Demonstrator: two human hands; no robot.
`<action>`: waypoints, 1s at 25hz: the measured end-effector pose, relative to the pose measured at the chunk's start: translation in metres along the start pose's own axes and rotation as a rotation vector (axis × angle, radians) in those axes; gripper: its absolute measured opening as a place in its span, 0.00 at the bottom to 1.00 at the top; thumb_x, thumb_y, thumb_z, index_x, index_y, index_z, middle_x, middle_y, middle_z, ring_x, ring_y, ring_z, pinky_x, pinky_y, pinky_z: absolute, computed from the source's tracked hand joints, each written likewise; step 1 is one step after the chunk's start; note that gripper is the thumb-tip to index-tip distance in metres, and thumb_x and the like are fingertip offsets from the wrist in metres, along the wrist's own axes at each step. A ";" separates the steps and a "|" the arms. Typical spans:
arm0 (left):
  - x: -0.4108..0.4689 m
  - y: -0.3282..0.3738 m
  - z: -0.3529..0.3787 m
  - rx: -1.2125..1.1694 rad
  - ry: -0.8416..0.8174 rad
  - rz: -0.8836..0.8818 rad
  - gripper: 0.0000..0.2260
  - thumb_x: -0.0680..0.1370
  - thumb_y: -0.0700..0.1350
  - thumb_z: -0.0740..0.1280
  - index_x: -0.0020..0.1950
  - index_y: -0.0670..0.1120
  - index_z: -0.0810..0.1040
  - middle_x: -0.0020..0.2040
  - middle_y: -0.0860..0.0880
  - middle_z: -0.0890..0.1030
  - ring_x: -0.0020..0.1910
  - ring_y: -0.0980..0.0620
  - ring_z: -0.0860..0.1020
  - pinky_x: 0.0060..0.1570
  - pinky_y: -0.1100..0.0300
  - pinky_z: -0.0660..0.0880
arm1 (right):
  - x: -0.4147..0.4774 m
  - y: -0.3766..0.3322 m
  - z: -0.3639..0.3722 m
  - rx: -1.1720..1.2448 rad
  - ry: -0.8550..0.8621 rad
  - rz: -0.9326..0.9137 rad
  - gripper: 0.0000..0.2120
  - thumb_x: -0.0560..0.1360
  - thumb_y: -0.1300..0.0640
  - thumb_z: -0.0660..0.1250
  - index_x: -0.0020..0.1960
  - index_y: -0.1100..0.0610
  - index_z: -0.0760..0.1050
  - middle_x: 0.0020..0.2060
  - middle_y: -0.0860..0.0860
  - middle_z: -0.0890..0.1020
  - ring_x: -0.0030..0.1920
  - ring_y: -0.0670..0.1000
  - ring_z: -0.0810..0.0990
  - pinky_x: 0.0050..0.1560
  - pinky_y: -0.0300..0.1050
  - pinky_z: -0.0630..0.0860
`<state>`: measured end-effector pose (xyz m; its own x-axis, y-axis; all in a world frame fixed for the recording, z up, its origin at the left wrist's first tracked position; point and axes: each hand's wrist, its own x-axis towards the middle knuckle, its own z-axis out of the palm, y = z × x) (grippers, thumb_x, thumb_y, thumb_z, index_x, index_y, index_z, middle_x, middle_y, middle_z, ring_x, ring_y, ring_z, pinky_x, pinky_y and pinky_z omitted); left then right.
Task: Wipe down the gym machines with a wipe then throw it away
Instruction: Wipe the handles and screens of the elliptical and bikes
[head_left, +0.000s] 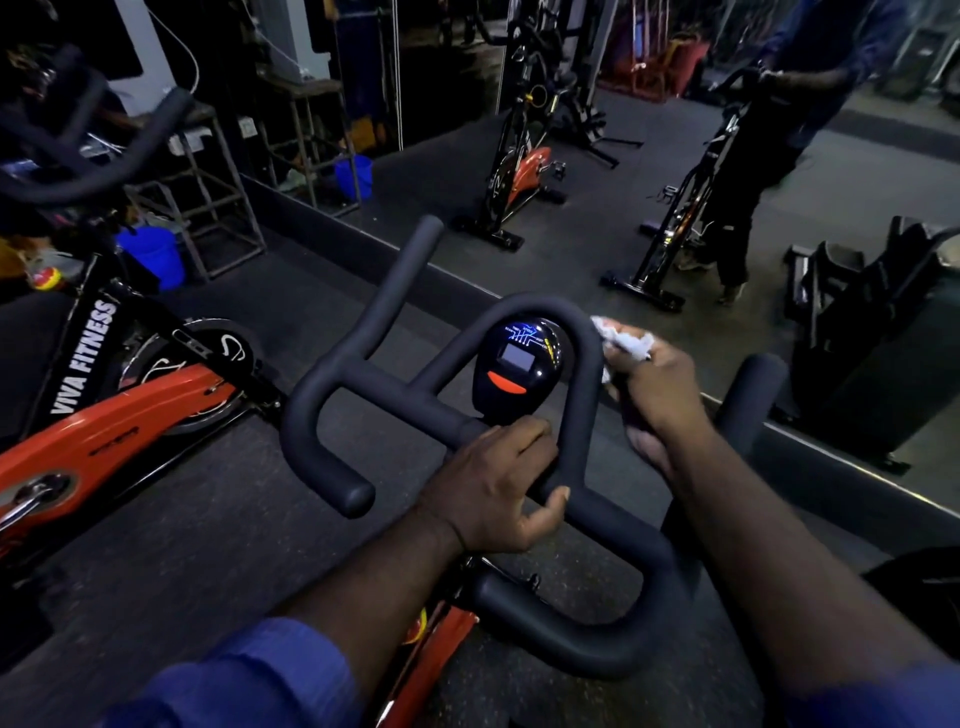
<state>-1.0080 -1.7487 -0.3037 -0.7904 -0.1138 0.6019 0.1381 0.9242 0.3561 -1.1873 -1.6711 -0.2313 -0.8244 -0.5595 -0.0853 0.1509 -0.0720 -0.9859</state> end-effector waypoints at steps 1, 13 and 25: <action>0.001 -0.001 0.000 -0.003 0.003 -0.005 0.11 0.78 0.47 0.70 0.48 0.40 0.76 0.50 0.44 0.74 0.44 0.44 0.74 0.45 0.47 0.75 | -0.020 0.014 -0.007 0.032 0.039 0.034 0.14 0.81 0.69 0.65 0.64 0.61 0.81 0.57 0.55 0.87 0.45 0.46 0.84 0.44 0.42 0.83; -0.002 0.000 -0.001 -0.034 0.055 0.012 0.11 0.77 0.46 0.72 0.46 0.39 0.76 0.50 0.42 0.75 0.43 0.42 0.76 0.44 0.47 0.77 | -0.025 -0.014 -0.002 -1.100 -0.096 -0.893 0.18 0.69 0.68 0.66 0.54 0.56 0.87 0.49 0.51 0.84 0.52 0.58 0.80 0.51 0.48 0.77; -0.027 0.008 -0.021 0.139 0.280 -0.227 0.12 0.69 0.42 0.71 0.37 0.48 0.67 0.40 0.47 0.74 0.41 0.42 0.74 0.41 0.45 0.72 | -0.060 0.005 -0.017 -1.196 -0.189 -0.742 0.22 0.70 0.71 0.68 0.59 0.55 0.84 0.51 0.52 0.80 0.53 0.58 0.79 0.53 0.39 0.70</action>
<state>-0.9729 -1.7458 -0.3016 -0.5950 -0.3985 0.6980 -0.1191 0.9026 0.4137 -1.1464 -1.6246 -0.2339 -0.4084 -0.8086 0.4236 -0.9015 0.2843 -0.3263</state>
